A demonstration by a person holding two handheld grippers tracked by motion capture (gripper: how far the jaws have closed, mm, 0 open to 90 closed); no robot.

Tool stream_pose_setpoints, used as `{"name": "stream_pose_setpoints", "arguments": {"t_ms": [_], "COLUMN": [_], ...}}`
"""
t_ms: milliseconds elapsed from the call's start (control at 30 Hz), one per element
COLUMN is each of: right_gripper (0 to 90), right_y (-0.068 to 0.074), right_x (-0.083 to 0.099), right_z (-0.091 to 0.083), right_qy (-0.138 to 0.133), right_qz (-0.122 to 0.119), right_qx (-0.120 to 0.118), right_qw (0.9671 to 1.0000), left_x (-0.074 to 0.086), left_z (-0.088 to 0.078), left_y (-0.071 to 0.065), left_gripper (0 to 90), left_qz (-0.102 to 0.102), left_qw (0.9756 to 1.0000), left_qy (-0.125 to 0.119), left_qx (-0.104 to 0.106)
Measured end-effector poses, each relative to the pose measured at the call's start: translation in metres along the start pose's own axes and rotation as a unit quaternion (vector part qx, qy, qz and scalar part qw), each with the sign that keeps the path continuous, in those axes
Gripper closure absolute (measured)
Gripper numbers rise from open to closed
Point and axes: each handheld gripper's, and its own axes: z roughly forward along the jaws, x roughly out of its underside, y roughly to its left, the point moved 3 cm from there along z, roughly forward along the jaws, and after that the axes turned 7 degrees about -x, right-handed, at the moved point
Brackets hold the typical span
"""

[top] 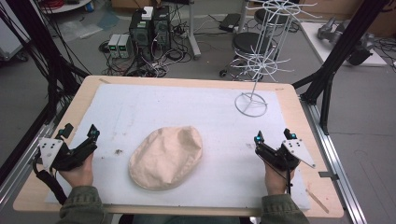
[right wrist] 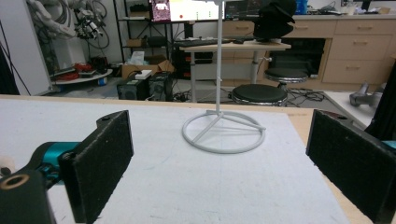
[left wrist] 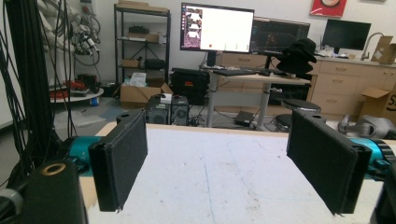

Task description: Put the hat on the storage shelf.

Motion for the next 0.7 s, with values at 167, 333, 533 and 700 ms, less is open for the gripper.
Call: {"name": "stream_pose_setpoints", "arguments": {"t_ms": [167,333,533,700], "right_gripper": [6.4,6.4,6.4,6.4], "right_y": [-0.0005,-0.0001,-0.0003,0.0003], "right_x": [0.0001,0.0006,0.0009,0.0007], "right_z": [0.0000,0.0003,0.0007,0.0004], "right_qy": [0.000,0.003,0.005,0.003], "right_qz": [0.000,0.000,0.000,-0.002], "right_qx": [0.001,-0.001,0.000,-0.001], "right_qw": [1.0000,1.0000,1.0000,1.0000], "left_x": [0.0008,0.0010,0.0020,0.0029], "left_z": [0.0000,-0.0002,0.0004,0.0010], "left_y": [0.0015,0.0015,0.0021,0.0012], "left_gripper": [20.7,20.8,20.9,20.8], "left_qz": [-0.001,0.000,-0.002,-0.004], "left_qw": [1.0000,1.0000,1.0000,1.0000], "left_qy": [0.000,-0.001,0.002,0.005], "left_qx": [-0.003,-0.002,-0.003,0.001]}}
